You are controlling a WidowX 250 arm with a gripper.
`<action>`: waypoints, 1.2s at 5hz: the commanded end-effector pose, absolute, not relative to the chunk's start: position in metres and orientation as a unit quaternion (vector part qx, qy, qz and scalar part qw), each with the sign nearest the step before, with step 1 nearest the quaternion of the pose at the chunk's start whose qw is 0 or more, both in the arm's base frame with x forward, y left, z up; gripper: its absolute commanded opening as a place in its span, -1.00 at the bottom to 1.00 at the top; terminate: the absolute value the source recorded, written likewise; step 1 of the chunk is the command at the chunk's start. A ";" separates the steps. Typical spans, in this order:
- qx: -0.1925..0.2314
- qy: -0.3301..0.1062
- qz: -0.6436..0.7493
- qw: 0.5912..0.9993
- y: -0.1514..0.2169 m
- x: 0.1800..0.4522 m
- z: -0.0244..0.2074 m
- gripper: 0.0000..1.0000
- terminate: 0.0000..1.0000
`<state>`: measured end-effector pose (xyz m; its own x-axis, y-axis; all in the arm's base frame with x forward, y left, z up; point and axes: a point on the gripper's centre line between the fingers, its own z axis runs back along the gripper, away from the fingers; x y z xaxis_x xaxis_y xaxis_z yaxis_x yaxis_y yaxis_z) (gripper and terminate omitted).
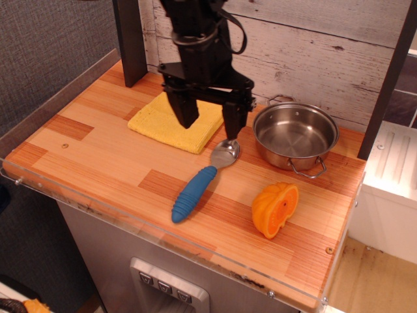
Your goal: Put the pot on the cloth.
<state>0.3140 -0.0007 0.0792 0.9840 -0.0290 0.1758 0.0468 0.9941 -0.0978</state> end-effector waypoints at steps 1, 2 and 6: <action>-0.048 -0.132 0.024 0.990 -0.011 0.360 0.085 1.00 -1.00; -0.041 -0.132 0.050 0.989 -0.020 0.379 0.081 1.00 -1.00; 0.003 -0.093 0.045 0.995 -0.030 0.400 0.031 1.00 -1.00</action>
